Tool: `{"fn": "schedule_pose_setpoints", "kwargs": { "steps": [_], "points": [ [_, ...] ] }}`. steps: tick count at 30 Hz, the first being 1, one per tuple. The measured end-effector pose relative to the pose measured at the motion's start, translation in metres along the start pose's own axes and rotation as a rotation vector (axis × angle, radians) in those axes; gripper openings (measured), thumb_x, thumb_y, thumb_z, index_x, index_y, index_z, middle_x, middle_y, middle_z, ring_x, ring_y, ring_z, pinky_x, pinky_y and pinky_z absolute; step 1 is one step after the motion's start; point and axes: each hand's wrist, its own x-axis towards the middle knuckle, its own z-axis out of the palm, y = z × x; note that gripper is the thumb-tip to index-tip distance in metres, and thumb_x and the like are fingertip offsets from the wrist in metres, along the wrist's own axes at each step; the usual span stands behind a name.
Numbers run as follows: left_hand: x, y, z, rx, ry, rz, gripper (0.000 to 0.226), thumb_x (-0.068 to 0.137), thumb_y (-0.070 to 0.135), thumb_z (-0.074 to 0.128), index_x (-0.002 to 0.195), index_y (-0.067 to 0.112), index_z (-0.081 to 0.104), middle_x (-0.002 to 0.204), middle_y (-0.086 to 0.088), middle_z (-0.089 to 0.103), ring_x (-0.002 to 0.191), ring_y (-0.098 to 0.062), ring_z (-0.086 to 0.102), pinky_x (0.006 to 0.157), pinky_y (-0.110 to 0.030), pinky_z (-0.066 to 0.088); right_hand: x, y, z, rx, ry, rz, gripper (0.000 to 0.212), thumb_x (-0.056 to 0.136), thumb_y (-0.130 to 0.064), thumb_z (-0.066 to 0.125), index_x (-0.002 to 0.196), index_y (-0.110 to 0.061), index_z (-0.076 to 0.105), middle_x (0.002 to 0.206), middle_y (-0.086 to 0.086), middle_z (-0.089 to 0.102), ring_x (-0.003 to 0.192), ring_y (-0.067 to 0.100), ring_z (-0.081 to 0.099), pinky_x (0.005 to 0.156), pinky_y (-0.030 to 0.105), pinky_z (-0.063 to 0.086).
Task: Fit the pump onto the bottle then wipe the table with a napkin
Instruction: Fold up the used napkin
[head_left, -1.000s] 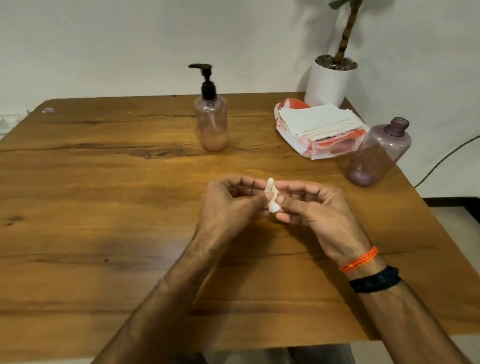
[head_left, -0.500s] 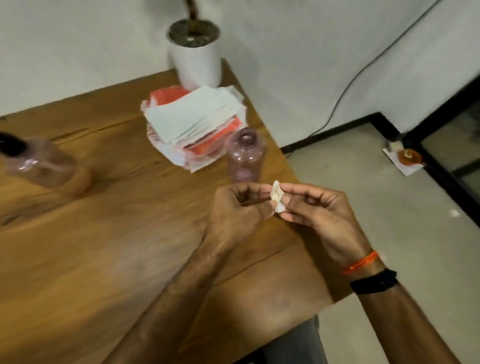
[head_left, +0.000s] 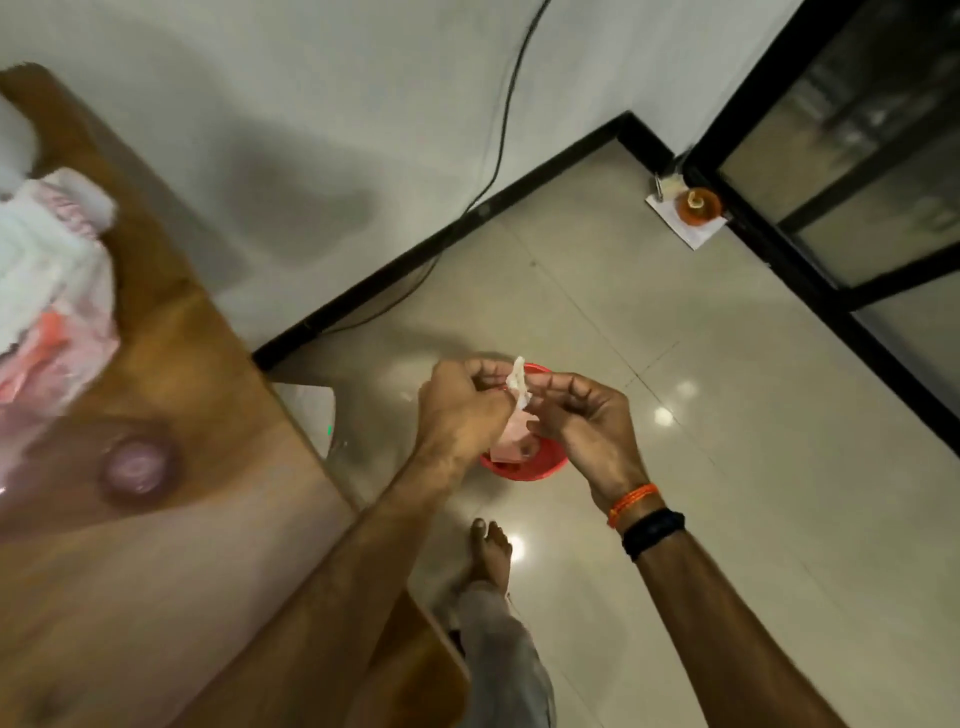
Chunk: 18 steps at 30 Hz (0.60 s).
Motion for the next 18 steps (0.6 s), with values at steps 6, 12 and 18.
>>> {"fn": "schedule_pose_setpoints", "kwargs": {
  "steps": [6, 12, 18],
  "points": [
    [0.073, -0.05, 0.056, 0.072, -0.064, -0.231, 0.03, 0.069, -0.002, 0.065, 0.096, 0.006, 0.073, 0.1, -0.017, 0.073, 0.099, -0.033, 0.069, 0.093, -0.05, 0.054, 0.054, 0.061, -0.023, 0.028, -0.001, 0.182, 0.029, 0.084, 0.007, 0.066, 0.093, -0.019, 0.074, 0.093, -0.008, 0.075, 0.099, 0.023, 0.068, 0.089, 0.037, 0.057],
    [0.112, -0.092, 0.079, 0.206, -0.079, -0.253, 0.034, 0.08, 0.003, 0.064, 0.113, 0.009, 0.068, 0.111, -0.019, 0.069, 0.107, -0.039, 0.064, 0.094, -0.049, 0.053, 0.095, 0.119, -0.038, -0.002, -0.008, 0.353, 0.052, 0.088, 0.01, 0.056, 0.135, -0.011, 0.052, 0.127, 0.004, 0.063, 0.117, 0.02, 0.058, 0.103, 0.033, 0.047],
    [0.114, -0.093, 0.072, 0.241, -0.051, -0.26, 0.042, 0.08, -0.001, 0.065, 0.121, 0.008, 0.064, 0.1, -0.005, 0.062, 0.101, -0.027, 0.06, 0.087, -0.033, 0.048, 0.093, 0.129, -0.049, -0.059, 0.043, 0.408, 0.037, 0.084, 0.007, 0.061, 0.115, -0.014, 0.058, 0.097, -0.008, 0.065, 0.101, 0.021, 0.062, 0.097, 0.039, 0.051]
  ]
}}
